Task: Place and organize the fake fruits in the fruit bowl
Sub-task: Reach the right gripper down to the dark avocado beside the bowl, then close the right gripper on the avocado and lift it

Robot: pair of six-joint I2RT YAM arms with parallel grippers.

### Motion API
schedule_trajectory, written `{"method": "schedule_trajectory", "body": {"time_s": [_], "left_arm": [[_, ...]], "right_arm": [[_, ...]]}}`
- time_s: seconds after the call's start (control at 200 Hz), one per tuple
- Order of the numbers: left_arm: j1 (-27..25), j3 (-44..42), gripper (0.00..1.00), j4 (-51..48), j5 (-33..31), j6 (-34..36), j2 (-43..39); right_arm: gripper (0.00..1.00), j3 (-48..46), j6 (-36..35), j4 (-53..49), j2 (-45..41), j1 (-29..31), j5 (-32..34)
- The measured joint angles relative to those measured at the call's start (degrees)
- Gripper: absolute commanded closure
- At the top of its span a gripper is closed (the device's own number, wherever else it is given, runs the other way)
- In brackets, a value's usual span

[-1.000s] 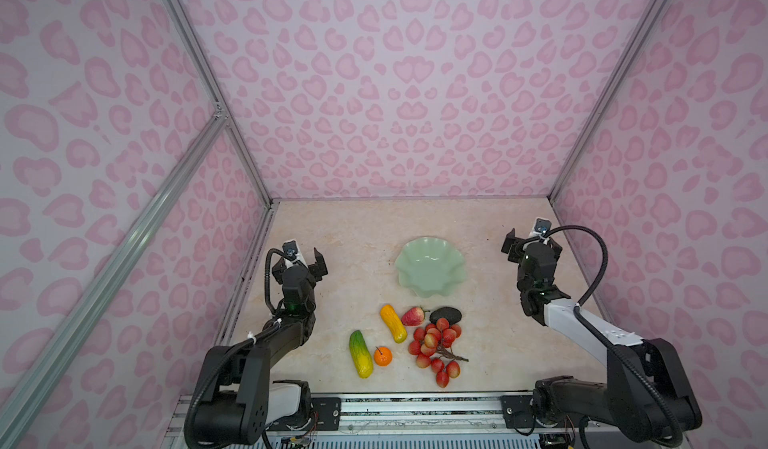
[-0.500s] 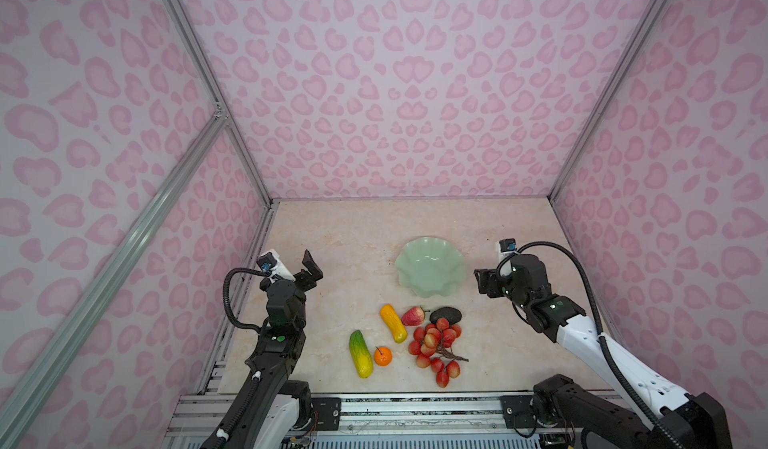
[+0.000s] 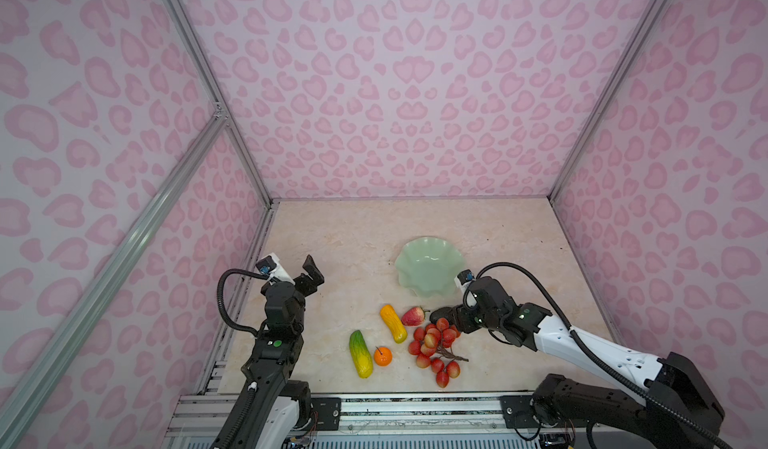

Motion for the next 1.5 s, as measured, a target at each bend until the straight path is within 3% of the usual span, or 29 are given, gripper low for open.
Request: {"method": "schedule_trajectory", "body": {"time_s": [0.735,1.195,1.5], "left_arm": [[0.0,-0.7,0.01,-2.4,0.2,-0.3,-2.6],[0.0,-0.5,0.01,-3.8,1.2,-0.5,-2.2],[0.0,-0.5,0.01,-4.2,1.5,-1.1,-3.0]], "right_arm": [[0.45,0.6,0.9,12.7,13.3,0.2,1.1],[0.32,2.1,-3.4,12.6,14.4,0.9,-0.9],[0.48,4.3,-5.2,11.8,18.6,1.8,-2.5]]}}
